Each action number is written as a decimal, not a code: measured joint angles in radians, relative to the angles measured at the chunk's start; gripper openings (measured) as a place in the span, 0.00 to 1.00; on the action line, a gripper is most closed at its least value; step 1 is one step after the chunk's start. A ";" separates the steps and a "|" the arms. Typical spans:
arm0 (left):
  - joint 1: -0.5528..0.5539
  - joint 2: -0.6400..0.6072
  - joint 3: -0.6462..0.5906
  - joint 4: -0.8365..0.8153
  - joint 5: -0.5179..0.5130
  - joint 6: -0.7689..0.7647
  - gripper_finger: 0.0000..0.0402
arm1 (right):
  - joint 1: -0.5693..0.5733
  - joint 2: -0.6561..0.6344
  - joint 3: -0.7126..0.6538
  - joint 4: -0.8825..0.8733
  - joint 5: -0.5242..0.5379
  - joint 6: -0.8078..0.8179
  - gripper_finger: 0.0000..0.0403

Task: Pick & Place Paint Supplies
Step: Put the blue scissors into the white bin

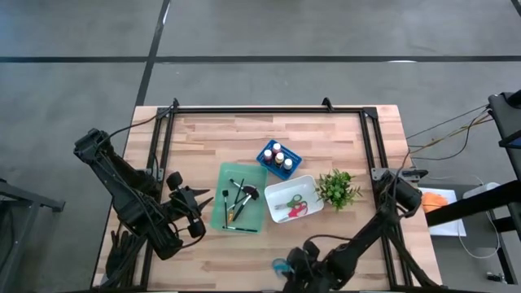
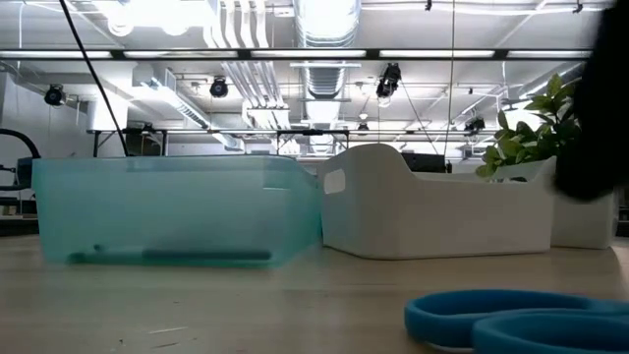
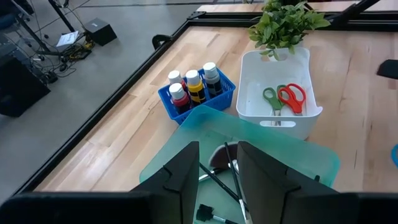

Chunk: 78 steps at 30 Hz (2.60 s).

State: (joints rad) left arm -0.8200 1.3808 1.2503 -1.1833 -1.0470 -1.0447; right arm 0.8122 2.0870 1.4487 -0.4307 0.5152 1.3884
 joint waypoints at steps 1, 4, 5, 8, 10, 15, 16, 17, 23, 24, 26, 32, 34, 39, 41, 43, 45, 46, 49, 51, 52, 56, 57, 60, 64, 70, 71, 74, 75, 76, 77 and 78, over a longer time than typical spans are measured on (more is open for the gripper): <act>0.000 0.000 0.000 0.001 0.000 0.000 0.29 | -0.010 -0.001 0.000 -0.009 0.000 -0.001 0.45; 0.000 0.000 0.000 0.003 0.000 0.000 0.29 | -0.041 0.002 0.000 -0.041 0.000 -0.010 0.48; 0.000 0.000 0.000 0.005 0.000 0.000 0.29 | -0.051 0.003 0.000 -0.043 -0.001 -0.019 0.48; 0.000 0.000 0.000 0.011 0.004 0.000 0.29 | -0.079 0.003 -0.002 -0.044 -0.028 -0.056 0.48; 0.000 0.000 0.000 0.014 0.008 0.000 0.29 | -0.088 0.003 -0.011 -0.048 -0.044 -0.060 0.48; 0.000 0.000 0.000 0.015 0.012 0.000 0.29 | -0.078 0.004 -0.034 -0.057 -0.074 -0.021 0.48; 0.000 0.000 0.000 0.015 0.012 0.000 0.29 | -0.072 0.004 -0.039 -0.057 -0.082 -0.010 0.48; 0.000 0.000 0.000 0.015 0.012 0.000 0.29 | -0.068 0.004 -0.045 -0.057 -0.088 0.000 0.48; 0.001 0.000 0.000 0.014 0.012 0.020 0.29 | -0.064 0.004 -0.066 -0.053 -0.102 0.019 0.48; 0.001 0.000 0.000 0.014 0.012 0.020 0.29 | -0.066 0.004 -0.068 -0.052 -0.101 0.019 0.48; 0.001 0.000 0.000 0.014 0.012 0.023 0.29 | -0.070 0.004 -0.073 -0.052 -0.098 0.019 0.48; 0.001 0.000 0.000 0.014 0.012 0.023 0.29 | -0.078 0.004 -0.078 -0.047 -0.104 0.015 0.48; 0.001 0.000 0.000 0.014 0.012 0.023 0.29 | -0.077 0.004 -0.079 -0.044 -0.104 0.008 0.48; 0.001 0.000 0.000 0.013 0.012 0.023 0.29 | -0.077 0.003 -0.090 -0.025 -0.108 0.004 0.48; 0.000 0.000 0.000 0.013 0.012 0.023 0.29 | -0.077 0.002 -0.097 -0.017 -0.113 0.003 0.48; 0.000 0.000 0.000 0.013 0.012 0.023 0.29 | -0.077 0.000 -0.110 0.001 -0.114 -0.004 0.48; 0.000 0.000 0.000 0.013 0.012 0.023 0.29 | -0.078 -0.001 -0.120 0.014 -0.116 -0.003 0.48; 0.000 0.000 0.000 0.014 0.012 0.023 0.29 | -0.079 -0.002 -0.125 0.022 -0.119 0.001 0.48; 0.000 0.000 0.000 0.014 0.012 0.023 0.29 | -0.080 -0.003 -0.130 0.036 -0.128 0.001 0.48; 0.000 0.000 0.000 0.015 0.013 0.023 0.29 | -0.080 -0.002 -0.131 0.042 -0.135 -0.004 0.48; 0.000 0.000 0.000 0.014 0.013 0.023 0.29 | -0.080 -0.002 -0.131 0.044 -0.136 -0.004 0.48; 0.000 0.000 0.000 0.015 0.012 0.023 0.29 | -0.079 -0.001 -0.131 0.047 -0.142 -0.009 0.48; 0.000 0.000 0.000 0.015 0.012 0.023 0.29 | -0.080 -0.001 -0.131 0.047 -0.143 -0.012 0.48; 0.000 0.000 0.000 0.016 0.012 0.023 0.29 | -0.080 0.000 -0.134 0.046 -0.146 -0.011 0.48; 0.000 0.000 0.000 0.017 0.013 0.023 0.29 | -0.080 0.001 -0.138 0.038 -0.151 -0.011 0.48; 0.000 0.000 0.000 0.017 0.013 0.023 0.29 | -0.081 0.001 -0.137 0.021 -0.175 -0.012 0.48; 0.000 0.000 0.000 0.017 0.013 0.023 0.29 | -0.081 0.001 -0.137 0.019 -0.177 -0.012 0.48; 0.000 0.000 0.000 0.017 0.012 0.023 0.29 | -0.081 0.001 -0.138 0.016 -0.181 -0.025 0.48; 0.000 0.000 0.000 0.017 0.013 0.023 0.29 | -0.081 0.001 -0.138 0.015 -0.185 -0.031 0.48; 0.000 0.000 0.000 0.017 0.013 0.023 0.29 | -0.081 0.001 -0.138 0.014 -0.192 -0.037 0.48; 0.000 0.000 0.000 0.017 0.013 0.023 0.29 | -0.082 0.001 -0.138 0.012 -0.197 -0.044 0.48; 0.000 0.000 0.000 0.017 0.012 0.023 0.29 | -0.082 0.001 -0.138 0.010 -0.201 -0.052 0.48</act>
State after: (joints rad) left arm -0.8201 1.3808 1.2503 -1.1667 -1.0347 -1.0218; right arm 0.7303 2.0876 1.3110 -0.4208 0.3145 1.3360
